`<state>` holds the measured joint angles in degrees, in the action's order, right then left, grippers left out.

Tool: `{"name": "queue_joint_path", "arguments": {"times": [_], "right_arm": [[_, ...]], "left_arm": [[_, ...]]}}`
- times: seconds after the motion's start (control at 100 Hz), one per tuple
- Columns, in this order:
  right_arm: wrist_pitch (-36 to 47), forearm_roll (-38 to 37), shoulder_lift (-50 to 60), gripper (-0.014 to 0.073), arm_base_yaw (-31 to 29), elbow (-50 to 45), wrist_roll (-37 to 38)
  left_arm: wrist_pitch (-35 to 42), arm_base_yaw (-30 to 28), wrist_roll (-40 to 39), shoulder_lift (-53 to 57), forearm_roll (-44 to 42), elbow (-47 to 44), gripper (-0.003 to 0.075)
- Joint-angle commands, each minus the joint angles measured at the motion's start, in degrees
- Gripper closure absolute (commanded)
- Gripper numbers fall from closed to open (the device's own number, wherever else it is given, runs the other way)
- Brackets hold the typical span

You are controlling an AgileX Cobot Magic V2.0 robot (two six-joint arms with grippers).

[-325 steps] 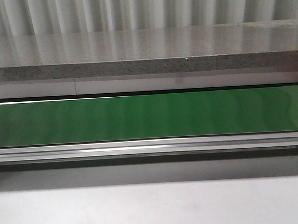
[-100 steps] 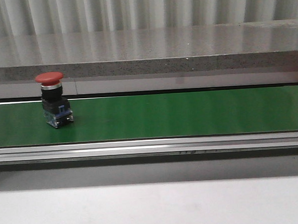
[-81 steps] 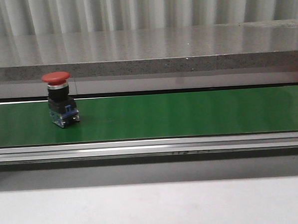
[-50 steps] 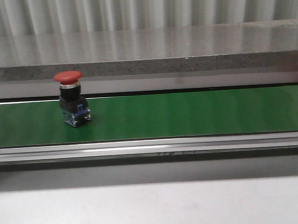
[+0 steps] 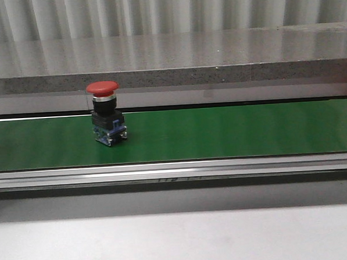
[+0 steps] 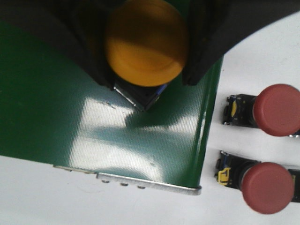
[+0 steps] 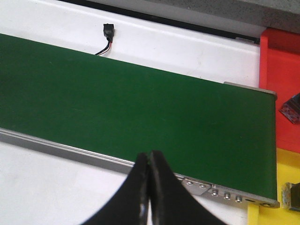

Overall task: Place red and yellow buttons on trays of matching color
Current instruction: 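Lower the yellow button onto the belt and open the left gripper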

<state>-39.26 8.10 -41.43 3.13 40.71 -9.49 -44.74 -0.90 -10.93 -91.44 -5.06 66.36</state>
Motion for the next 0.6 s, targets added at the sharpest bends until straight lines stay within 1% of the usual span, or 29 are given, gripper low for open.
{"name": "queue_joint_path", "arguments": {"times": [0.0, 0.05, 0.12, 0.13, 0.14, 0.16, 0.18, 0.19, 0.22, 0.23, 0.24, 0.26, 0.27, 0.28, 0.29, 0.3, 0.31, 0.33, 0.36, 0.39, 0.46, 0.5, 0.59], "right_arm": [[3.3, 0.1, 0.3, 0.066, 0.1, 1.3, -0.6], [3.3, 0.1, 0.3, 0.066, 0.1, 1.3, -0.6], [3.3, 0.1, 0.3, 0.066, 0.1, 1.3, -0.6], [3.3, 0.1, 0.3, 0.066, 0.1, 1.3, -0.6], [3.3, 0.1, 0.3, 0.066, 0.1, 1.3, -0.6], [3.3, 0.1, 0.3, 0.066, 0.1, 1.3, -0.6], [3.3, 0.1, 0.3, 0.066, 0.1, 1.3, -0.6], [3.3, 0.1, 0.3, 0.066, 0.1, 1.3, -0.6], [3.3, 0.1, 0.3, 0.066, 0.1, 1.3, -0.6], [3.3, 0.1, 0.3, 0.066, 0.1, 1.3, -0.6], [3.3, 0.1, 0.3, 0.066, 0.1, 1.3, -0.6], [3.3, 0.1, 0.3, 0.066, 0.1, 1.3, -0.6], [3.3, 0.1, 0.3, 0.066, 0.1, 1.3, -0.6], [3.3, 0.1, 0.3, 0.066, 0.1, 1.3, -0.6], [3.3, 0.1, 0.3, 0.066, 0.1, 1.3, -0.6], [3.3, 0.1, 0.3, 0.066, 0.1, 1.3, -0.6], [3.3, 0.1, 0.3, 0.066, 0.1, 1.3, -0.6], [3.3, 0.1, 0.3, 0.066, 0.1, 1.3, -0.6], [3.3, 0.1, 0.3, 0.066, 0.1, 1.3, -0.6], [3.3, 0.1, 0.3, 0.066, 0.1, 1.3, -0.6], [3.3, 0.1, 0.3, 0.066, 0.1, 1.3, -0.6], [3.3, 0.1, 0.3, 0.066, 0.1, 1.3, -0.6], [3.3, 0.1, 0.3, 0.066, 0.1, 1.3, -0.6]], "left_arm": [[1.7, 0.5, 0.0, 1.0, -0.2, 1.4, 0.0736], [1.7, 0.5, 0.0, 1.0, -0.1, 1.4, 0.0713], [1.7, 0.5, 0.7, 1.0, -0.1, 1.5, 0.0623], [1.7, 0.5, 1.0, 1.0, 0.2, 1.5, 0.0584], [1.7, 0.5, 1.1, 1.0, 0.2, 1.5, 0.0584], [1.7, 0.5, 1.4, 1.0, 0.5, 1.5, 0.0538], [1.6, 0.5, 1.5, 1.2, 0.6, 1.5, 0.0469], [1.6, 0.5, 1.5, 1.2, 0.6, 1.5, 0.0469], [1.3, 0.5, 1.8, 1.2, 1.1, 1.5, 0.037], [1.2, 0.5, 2.0, 1.2, 1.2, 1.5, 0.0349], [1.1, 0.5, 2.6, 1.2, 1.5, 1.5, 0.0307], [1.0, 0.5, 3.0, 1.2, 1.8, 1.5, 0.0265], [0.9, 0.5, 3.1, 1.2, 2.0, 1.5, 0.0223], [0.9, 0.5, 3.4, 1.2, 2.1, 1.5, 0.0204], [0.7, 0.5, 3.5, 1.2, 2.4, 1.5, 0.0164], [0.8, 0.5, 3.7, 1.2, 2.6, 1.5, 0.0146], [0.8, 0.5, 4.0, 1.2, 2.7, 1.5, 0.011], [0.6, 0.5, 4.5, 1.2, 3.3, 1.5, 0.0063], [0.5, 0.5, 5.4, 1.2, 3.8, 1.5, 0.0014], [0.3, 0.5, 6.1, 1.2, 4.4, 1.5, 0.0001], [0.3, 0.5, 7.4, 1.5, 5.6, 1.6, 0.006], [0.3, 0.7, 7.5, 2.0, 6.1, 1.6, 0.0079], [0.6, 1.9, 8.7, 4.0, 6.4, 1.6, 0.0085]]}}
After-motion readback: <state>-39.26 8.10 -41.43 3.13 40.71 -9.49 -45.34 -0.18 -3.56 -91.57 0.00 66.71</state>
